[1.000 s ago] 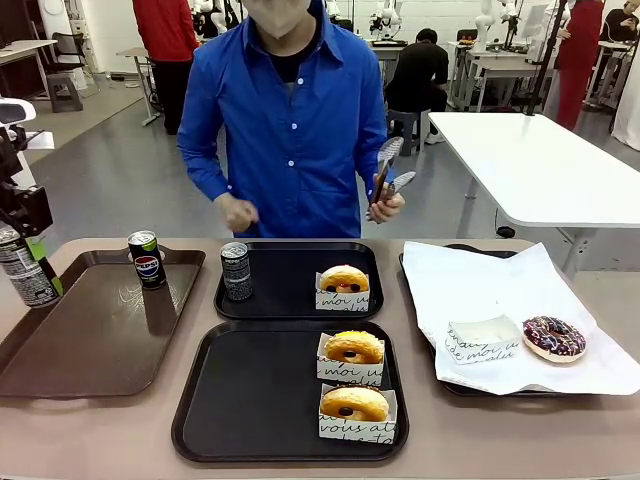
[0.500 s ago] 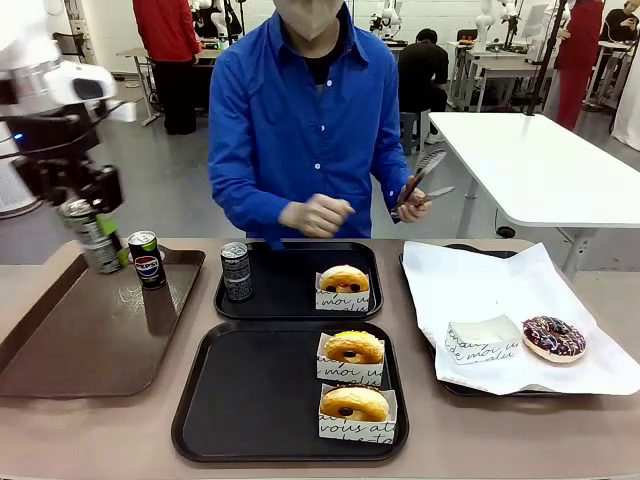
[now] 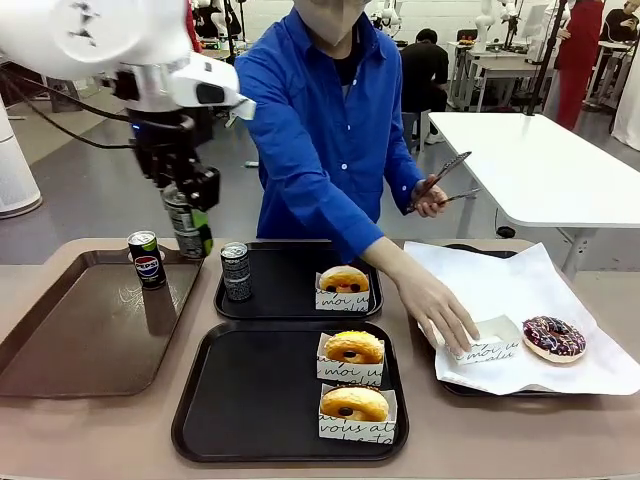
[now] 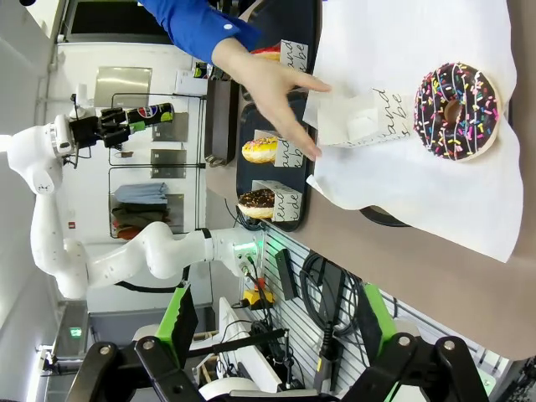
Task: Set up donuts and drinks on trays.
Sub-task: Pick up one Pepsi coke from the Handle tray and place it on the Flat Tray without a Pepsi coke.
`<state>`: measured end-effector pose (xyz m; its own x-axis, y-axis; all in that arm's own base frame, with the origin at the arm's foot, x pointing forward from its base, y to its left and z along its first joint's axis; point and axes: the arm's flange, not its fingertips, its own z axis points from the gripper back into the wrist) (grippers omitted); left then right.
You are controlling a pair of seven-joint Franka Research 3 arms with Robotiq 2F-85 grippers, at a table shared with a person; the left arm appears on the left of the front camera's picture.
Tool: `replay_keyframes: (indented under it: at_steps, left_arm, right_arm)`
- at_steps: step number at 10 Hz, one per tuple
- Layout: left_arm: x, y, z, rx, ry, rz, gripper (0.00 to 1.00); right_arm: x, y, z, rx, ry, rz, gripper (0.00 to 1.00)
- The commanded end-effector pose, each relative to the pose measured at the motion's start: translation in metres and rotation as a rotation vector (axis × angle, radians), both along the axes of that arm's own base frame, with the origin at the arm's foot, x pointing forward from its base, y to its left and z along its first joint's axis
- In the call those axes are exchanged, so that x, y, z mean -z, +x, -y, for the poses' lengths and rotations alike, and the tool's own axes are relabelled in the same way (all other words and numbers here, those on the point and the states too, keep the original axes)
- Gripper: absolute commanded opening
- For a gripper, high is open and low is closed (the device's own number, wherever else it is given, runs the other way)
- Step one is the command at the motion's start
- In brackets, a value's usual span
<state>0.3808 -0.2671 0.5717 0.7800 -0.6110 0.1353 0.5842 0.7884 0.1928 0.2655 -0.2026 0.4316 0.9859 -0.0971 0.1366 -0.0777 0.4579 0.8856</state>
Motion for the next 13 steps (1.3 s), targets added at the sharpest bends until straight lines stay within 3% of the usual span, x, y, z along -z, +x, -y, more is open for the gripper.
replay_keyframes:
  at_steps: [1, 4, 5, 9, 10, 11, 13]
  left_arm:
    - [0.003, 0.005, 0.024, 0.066, 0.047, 0.025, 0.58]
    - [0.012, 0.002, 0.036, 0.150, 0.120, 0.008, 0.58]
    - [0.018, -0.002, 0.040, 0.095, 0.050, -0.009, 0.58]
    - [0.022, 0.002, 0.040, 0.109, 0.071, -0.015, 0.58]
    - [0.021, 0.000, 0.041, 0.141, -0.152, -0.072, 0.58]
    - [0.026, -0.003, 0.043, 0.144, -0.260, -0.122, 0.58]
    - [0.046, -0.017, 0.052, 0.144, -0.313, -0.180, 0.58]
  right_arm:
    - [0.000, 0.000, 0.001, -0.002, 0.015, 0.016, 1.00]
    - [0.000, 0.000, 0.001, -0.002, 0.015, 0.016, 1.00]
    - [0.000, 0.000, 0.001, -0.002, 0.015, 0.016, 1.00]
    - [0.000, 0.000, 0.001, -0.002, 0.015, 0.016, 1.00]
    - [0.000, 0.000, 0.001, -0.002, 0.015, 0.016, 1.00]
    - [0.000, 0.000, 0.001, -0.002, 0.015, 0.016, 1.00]
    - [0.000, 0.000, 0.001, -0.002, 0.015, 0.016, 1.00]
